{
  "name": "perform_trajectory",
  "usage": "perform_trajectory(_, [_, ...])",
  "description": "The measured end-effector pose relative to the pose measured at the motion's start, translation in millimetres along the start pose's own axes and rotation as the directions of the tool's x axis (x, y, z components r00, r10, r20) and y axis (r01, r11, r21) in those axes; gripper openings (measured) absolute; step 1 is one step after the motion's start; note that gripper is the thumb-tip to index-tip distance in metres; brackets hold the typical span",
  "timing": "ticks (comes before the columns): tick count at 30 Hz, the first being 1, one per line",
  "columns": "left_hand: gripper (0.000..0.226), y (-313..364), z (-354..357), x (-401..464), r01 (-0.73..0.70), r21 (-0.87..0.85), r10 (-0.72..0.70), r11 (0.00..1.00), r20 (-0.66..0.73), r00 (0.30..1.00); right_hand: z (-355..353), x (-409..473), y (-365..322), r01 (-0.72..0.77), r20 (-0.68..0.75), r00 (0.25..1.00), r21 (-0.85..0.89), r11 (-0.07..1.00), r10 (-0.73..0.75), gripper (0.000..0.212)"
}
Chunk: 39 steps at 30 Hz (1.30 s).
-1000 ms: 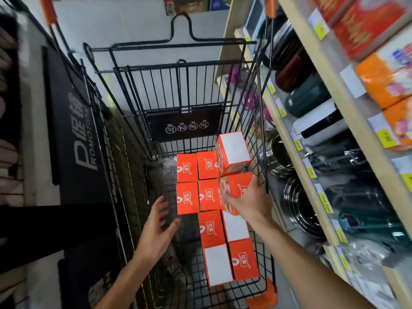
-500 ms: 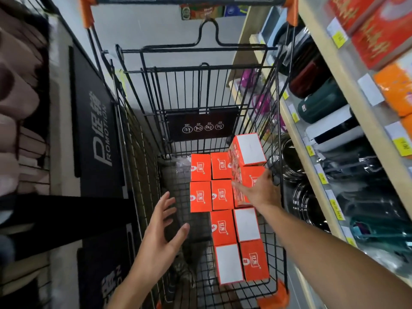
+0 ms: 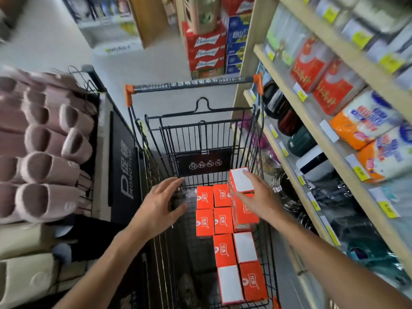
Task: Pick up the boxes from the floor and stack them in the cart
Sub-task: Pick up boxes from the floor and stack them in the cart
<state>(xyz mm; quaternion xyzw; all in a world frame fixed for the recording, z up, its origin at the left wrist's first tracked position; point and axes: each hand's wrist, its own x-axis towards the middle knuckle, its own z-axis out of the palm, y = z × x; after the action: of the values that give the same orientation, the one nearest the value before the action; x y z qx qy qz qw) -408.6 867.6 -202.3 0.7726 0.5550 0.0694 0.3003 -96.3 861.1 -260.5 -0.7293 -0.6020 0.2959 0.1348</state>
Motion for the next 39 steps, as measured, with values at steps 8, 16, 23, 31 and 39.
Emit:
perform_trajectory(8, [0.090, 57.4, -67.1, -2.3, -0.070, 0.321, 0.091, 0.944, -0.053, 0.994, -87.5, -13.2, -31.9, 0.320, 0.005, 0.947, -0.073, 0.945, -0.320, 0.073])
perform_trajectory(16, [0.093, 93.7, -101.3, -27.6, -0.040, 0.383, 0.077, 0.923, -0.082, 0.994, -136.9, -45.8, -74.4, 0.461, -0.044, 0.883, -0.103, 0.882, -0.467, 0.075])
perform_trajectory(23, [0.085, 98.2, -120.5, -56.0, -0.073, 0.374, 0.106, 0.925, -0.069, 0.992, -158.8, -90.6, -97.0, 0.425, -0.025, 0.901, -0.157, 0.891, -0.434, 0.074])
perform_trajectory(31, [0.084, 78.2, -126.8, -94.6, -0.231, 0.295, 0.262, 0.927, -0.069, 0.963, -149.7, -159.6, -126.9, 0.293, -0.023, 0.952, -0.227, 0.929, -0.306, 0.074])
perform_trajectory(39, [0.092, 99.6, -88.9, -97.2, -0.457, 0.215, 0.460, 0.863, 0.039, 0.887, -141.7, -248.2, -105.4, 0.105, -0.159, 0.977, -0.208, 0.973, -0.139, 0.074])
